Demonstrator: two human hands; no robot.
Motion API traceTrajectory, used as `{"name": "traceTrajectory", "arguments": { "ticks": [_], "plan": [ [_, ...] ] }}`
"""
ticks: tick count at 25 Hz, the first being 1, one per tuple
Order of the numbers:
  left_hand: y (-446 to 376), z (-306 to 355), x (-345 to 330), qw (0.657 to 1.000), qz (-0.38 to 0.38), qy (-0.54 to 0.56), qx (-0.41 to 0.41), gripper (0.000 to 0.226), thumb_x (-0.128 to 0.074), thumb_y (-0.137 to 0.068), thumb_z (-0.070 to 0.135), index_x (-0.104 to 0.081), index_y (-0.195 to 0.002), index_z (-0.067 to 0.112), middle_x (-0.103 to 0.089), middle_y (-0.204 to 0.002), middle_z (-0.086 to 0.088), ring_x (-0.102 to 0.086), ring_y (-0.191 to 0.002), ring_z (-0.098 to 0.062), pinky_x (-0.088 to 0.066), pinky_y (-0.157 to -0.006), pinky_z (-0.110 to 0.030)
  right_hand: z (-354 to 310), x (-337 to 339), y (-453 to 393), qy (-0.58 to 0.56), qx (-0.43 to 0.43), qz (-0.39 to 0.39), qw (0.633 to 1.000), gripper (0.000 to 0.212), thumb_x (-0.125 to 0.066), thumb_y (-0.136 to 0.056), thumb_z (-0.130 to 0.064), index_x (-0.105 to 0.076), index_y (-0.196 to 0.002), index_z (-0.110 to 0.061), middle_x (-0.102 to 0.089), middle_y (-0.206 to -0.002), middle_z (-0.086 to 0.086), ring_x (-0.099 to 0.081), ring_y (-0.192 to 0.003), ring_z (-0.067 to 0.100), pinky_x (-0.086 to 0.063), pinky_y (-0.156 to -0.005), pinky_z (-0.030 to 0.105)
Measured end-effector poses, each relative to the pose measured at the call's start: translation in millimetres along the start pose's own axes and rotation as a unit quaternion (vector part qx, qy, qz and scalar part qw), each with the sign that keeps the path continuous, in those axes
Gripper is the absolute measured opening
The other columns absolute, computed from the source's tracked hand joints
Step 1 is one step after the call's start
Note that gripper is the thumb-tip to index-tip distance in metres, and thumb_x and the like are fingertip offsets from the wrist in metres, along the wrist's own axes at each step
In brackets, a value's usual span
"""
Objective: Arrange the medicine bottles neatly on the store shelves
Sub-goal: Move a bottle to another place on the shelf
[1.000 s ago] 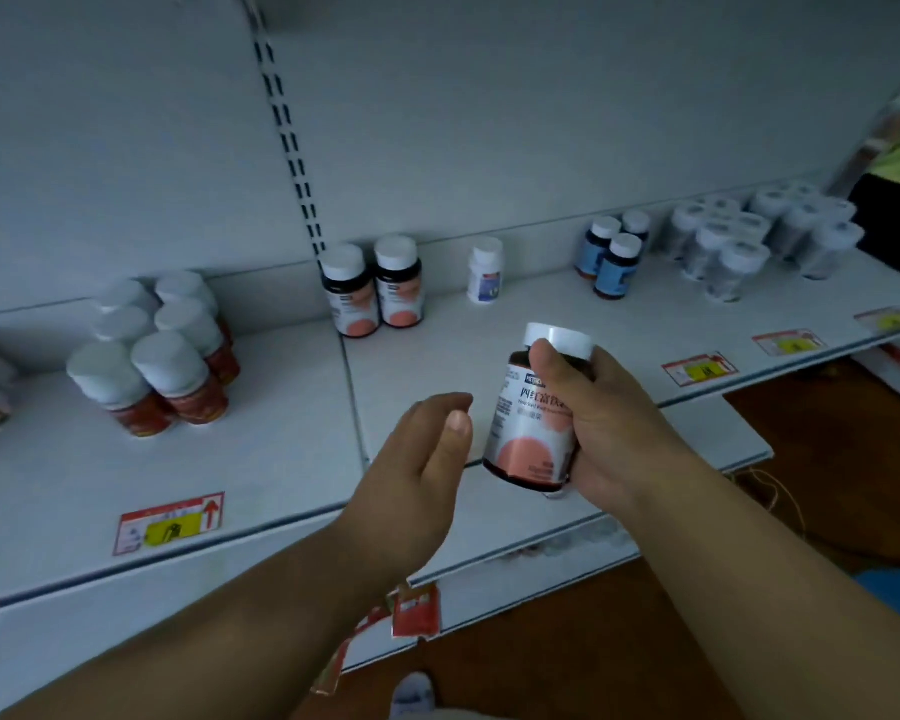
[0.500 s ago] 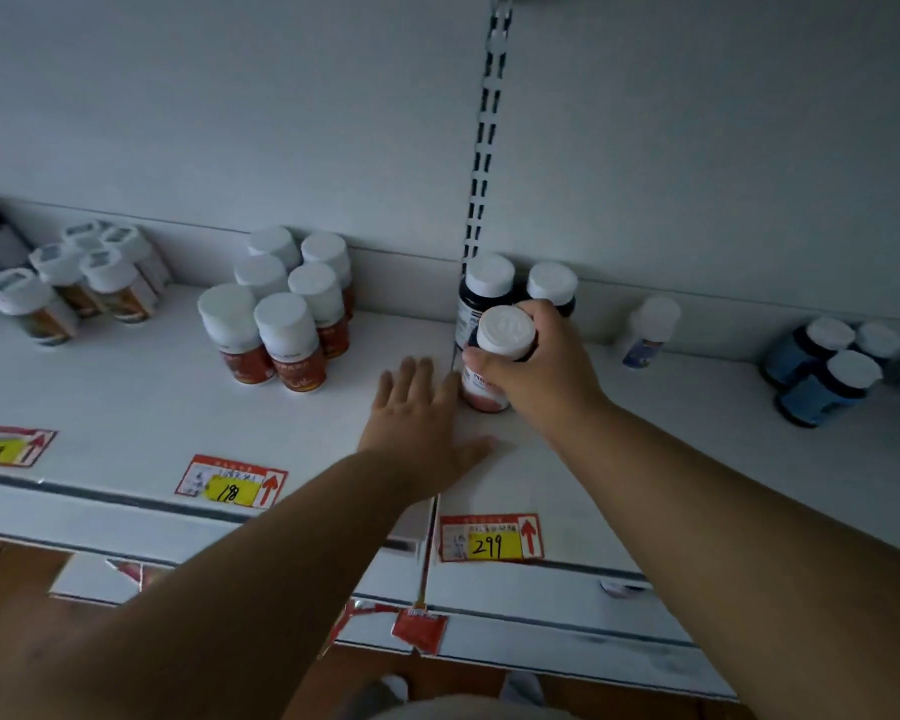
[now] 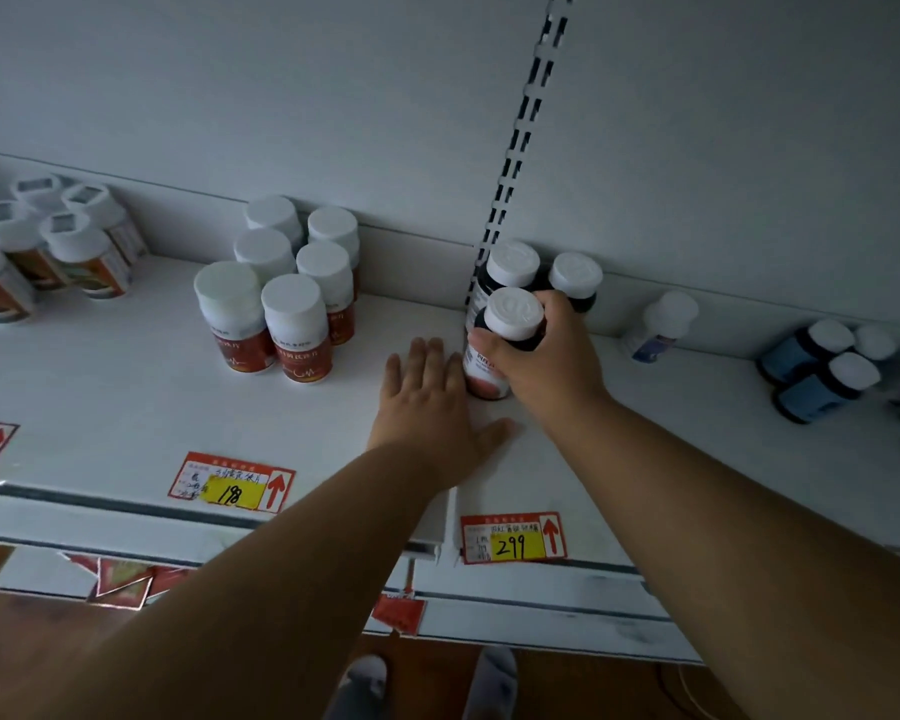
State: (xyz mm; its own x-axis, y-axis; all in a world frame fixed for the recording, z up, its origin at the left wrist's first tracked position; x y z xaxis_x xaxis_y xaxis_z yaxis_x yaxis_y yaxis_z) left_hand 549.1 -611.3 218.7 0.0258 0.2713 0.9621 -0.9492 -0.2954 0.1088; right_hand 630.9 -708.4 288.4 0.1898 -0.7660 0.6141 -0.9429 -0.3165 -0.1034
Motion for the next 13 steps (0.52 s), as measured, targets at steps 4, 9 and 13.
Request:
{"name": "traceTrajectory", "arguments": {
  "ticks": [4, 9, 13],
  "plan": [
    [13.0, -7.2, 14.9, 0.995, 0.039, 0.089, -0.006, 0.091, -0.04, -0.089, 0.069, -0.011, -0.155, 0.014, -0.008, -0.163, -0.011, -0.001, -0.151, -0.025, -0.003, -0.122, -0.044, -2.7, 12.5, 31.1, -0.032, -0.044, 0.019, 0.998, 0.057, -0.078, -0.079, -0.043, -0.048, -0.121, -0.02, -0.062, -0.118, -0.004, -0.06, -0.103, 0.009, -0.045, -0.076, 0.019],
    [89.9, 7.3, 26.8, 0.983, 0.096, 0.156, -0.018, 0.064, -0.055, -0.092, 0.046, -0.036, -0.146, 0.019, -0.041, -0.148, -0.002, -0.037, -0.135, -0.023, -0.029, -0.113, -0.038, 9.4, 49.1, 103.8, 0.093, 0.031, 0.005, 0.995, 0.052, -0.066, -0.09, -0.037, -0.046, -0.134, -0.018, -0.049, -0.13, 0.004, -0.05, -0.119, 0.019, -0.045, -0.097, 0.036],
    [142.3, 62.1, 19.9, 0.972, 0.114, 0.158, -0.132, 0.051, -0.058, -0.092, 0.033, -0.044, -0.139, 0.021, -0.056, -0.131, 0.001, -0.051, -0.12, -0.02, -0.042, -0.103, -0.035, 24.8, 92.7, 157.0, 0.104, 0.072, -0.033, 0.991, 0.045, -0.062, -0.094, -0.027, -0.045, -0.136, -0.018, -0.052, -0.132, 0.001, -0.055, -0.115, 0.012, -0.05, -0.097, 0.035]
  ]
}}
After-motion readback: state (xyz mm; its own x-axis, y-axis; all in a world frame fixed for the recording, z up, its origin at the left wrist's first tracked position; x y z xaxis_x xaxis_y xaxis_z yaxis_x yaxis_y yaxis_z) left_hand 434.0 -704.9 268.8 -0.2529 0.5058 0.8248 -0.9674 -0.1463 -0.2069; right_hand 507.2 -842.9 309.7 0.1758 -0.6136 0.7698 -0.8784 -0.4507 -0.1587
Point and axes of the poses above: each hand's wrist, its own y-axis away from the middle knuckle, its own x-axis out of the back of the hand, z = x × y, the point moved 2 cm from there along -y, towards the middle knuckle
